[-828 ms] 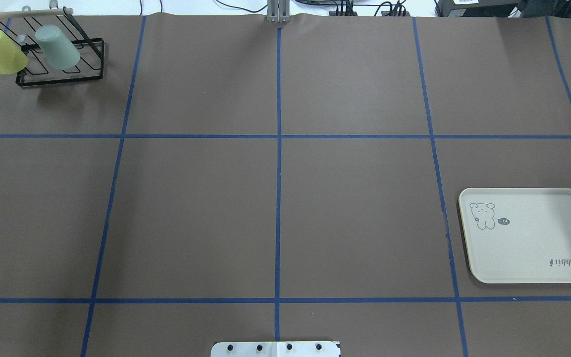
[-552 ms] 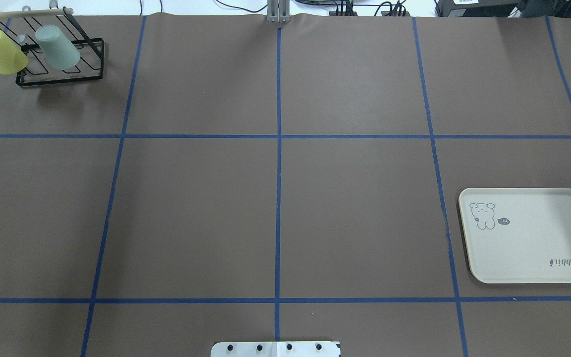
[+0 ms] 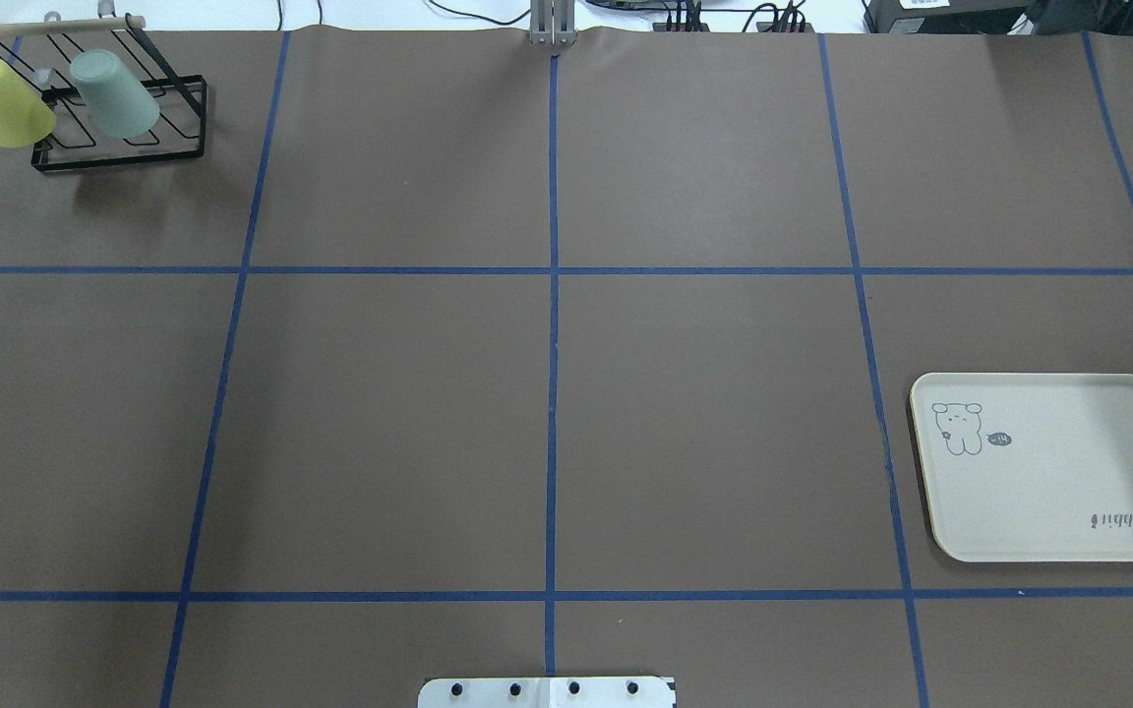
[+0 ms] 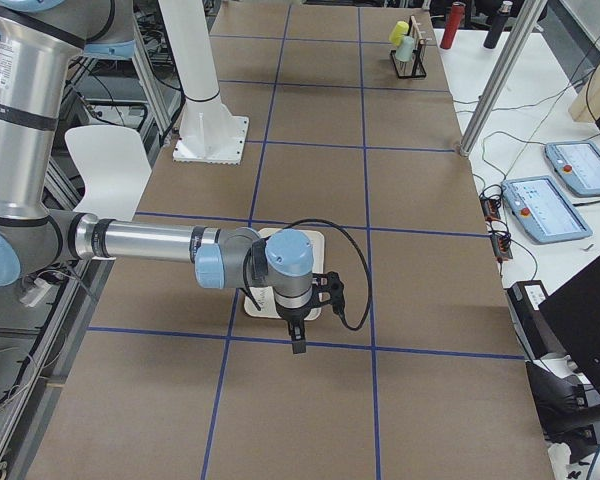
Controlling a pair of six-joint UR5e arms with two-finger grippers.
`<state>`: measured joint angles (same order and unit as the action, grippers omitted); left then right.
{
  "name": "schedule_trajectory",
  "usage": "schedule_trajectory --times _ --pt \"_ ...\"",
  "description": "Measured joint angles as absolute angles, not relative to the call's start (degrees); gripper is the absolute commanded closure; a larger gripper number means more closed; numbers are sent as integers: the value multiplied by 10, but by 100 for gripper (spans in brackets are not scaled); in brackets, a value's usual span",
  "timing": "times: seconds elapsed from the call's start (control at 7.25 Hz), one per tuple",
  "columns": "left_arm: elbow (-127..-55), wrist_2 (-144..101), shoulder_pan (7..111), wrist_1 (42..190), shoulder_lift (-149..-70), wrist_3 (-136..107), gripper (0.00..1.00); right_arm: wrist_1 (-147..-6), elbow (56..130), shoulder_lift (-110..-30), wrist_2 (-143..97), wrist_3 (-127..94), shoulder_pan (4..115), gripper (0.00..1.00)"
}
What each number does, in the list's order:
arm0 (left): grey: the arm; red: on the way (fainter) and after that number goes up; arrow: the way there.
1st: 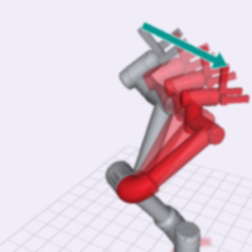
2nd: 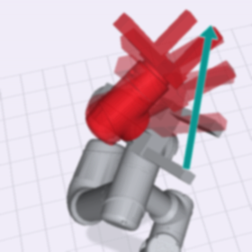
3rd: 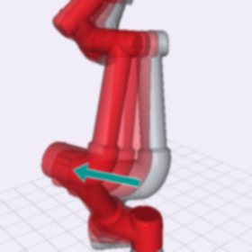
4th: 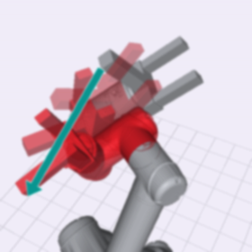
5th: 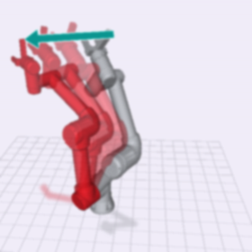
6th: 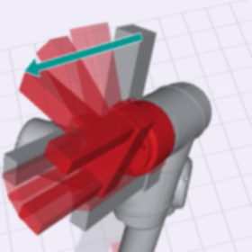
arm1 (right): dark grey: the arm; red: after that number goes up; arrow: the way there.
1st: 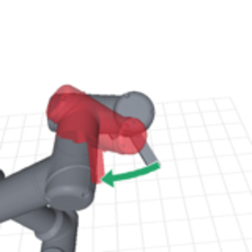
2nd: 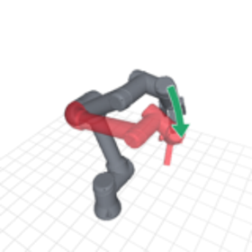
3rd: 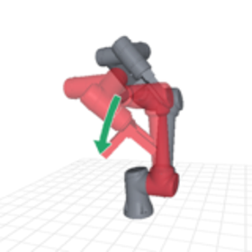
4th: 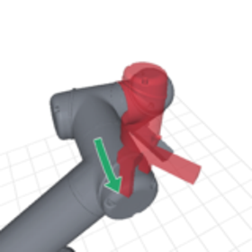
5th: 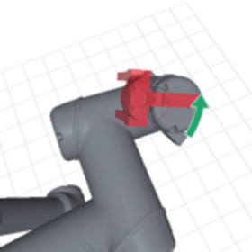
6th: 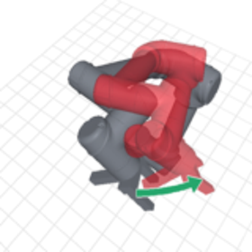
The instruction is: Left arm grabs green cup and hands to right arm on tray
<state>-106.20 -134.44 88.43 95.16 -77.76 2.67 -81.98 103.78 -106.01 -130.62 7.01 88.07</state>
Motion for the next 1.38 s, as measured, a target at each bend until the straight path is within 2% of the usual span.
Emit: schedule_trajectory --times 0.28,0.55,0.97,1.38 --pt "-1050 -1343 884 1038 -799 25 0 -742 1035 -1056 -1304 68 881 0" --pt "-995 -1339 884 1078 -893 24 0 -670 1030 -1051 -1302 64 881 0" --pt "-883 -1340 880 1093 -1039 -16 0 -640 1015 -1042 -1302 53 881 0" --pt "-850 -1335 801 1096 -1124 -120 0 -637 1012 -1042 -1308 51 881 0"
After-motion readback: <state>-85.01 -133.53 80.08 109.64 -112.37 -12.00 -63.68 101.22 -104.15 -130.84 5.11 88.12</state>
